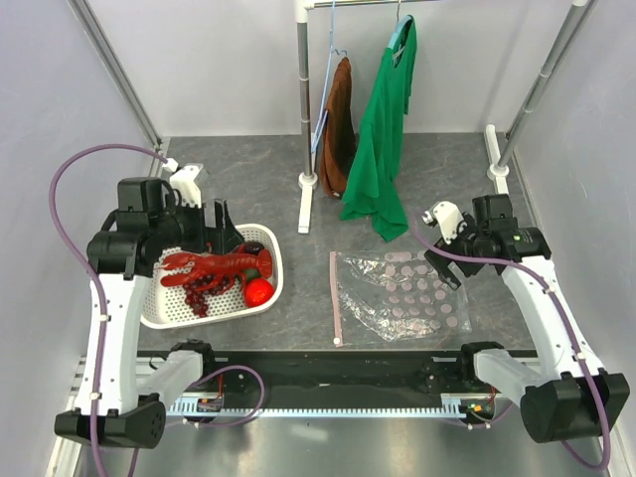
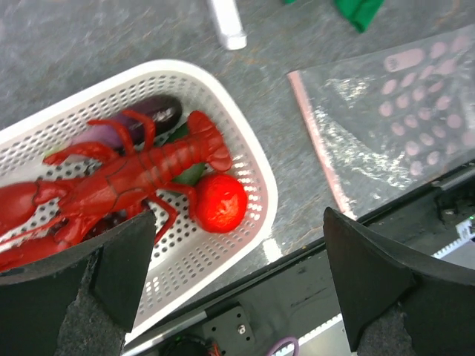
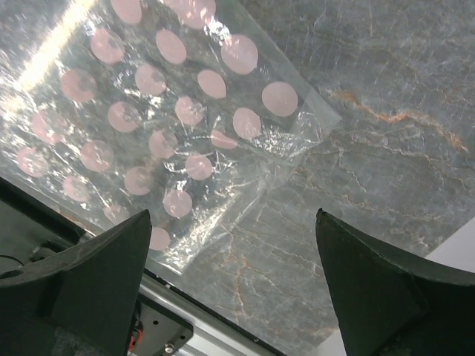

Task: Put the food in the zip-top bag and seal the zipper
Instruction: Pick up the zipper food storage bag at the center of the board.

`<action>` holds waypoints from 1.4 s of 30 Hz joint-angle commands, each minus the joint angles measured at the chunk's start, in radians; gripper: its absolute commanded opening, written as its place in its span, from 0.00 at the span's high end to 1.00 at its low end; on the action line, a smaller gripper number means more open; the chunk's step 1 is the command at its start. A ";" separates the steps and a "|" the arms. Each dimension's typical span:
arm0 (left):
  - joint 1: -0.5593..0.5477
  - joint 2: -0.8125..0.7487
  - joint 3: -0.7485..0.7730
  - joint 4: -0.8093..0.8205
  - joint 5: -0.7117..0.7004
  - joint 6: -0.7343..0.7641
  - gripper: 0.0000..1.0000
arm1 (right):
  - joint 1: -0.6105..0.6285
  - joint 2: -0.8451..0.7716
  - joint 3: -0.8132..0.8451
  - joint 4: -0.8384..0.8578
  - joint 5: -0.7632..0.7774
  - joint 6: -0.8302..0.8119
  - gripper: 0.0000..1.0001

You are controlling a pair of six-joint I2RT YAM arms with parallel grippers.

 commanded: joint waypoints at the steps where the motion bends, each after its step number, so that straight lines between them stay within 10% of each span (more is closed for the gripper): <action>1: 0.002 -0.076 0.008 0.081 0.119 -0.034 0.00 | 0.030 0.014 -0.041 0.039 0.096 -0.034 0.02; 13: 0.000 -0.203 -0.137 0.235 0.345 -0.013 0.00 | 0.057 0.258 -0.054 0.261 0.165 -0.172 0.02; 26: 0.000 -0.251 -0.259 0.281 0.340 0.001 0.00 | 0.058 0.570 0.104 0.591 0.225 -0.344 1.00; 33: 0.000 -0.240 -0.308 0.324 0.317 -0.054 0.00 | 0.058 0.703 0.253 0.755 0.217 -0.387 0.93; 37: 0.002 -0.243 -0.321 0.360 0.255 -0.109 0.00 | 0.046 0.677 0.290 0.705 0.248 -0.270 0.23; 42: 0.003 -0.245 -0.335 0.417 0.204 -0.211 0.00 | 0.046 0.405 0.162 0.555 0.070 -0.085 0.13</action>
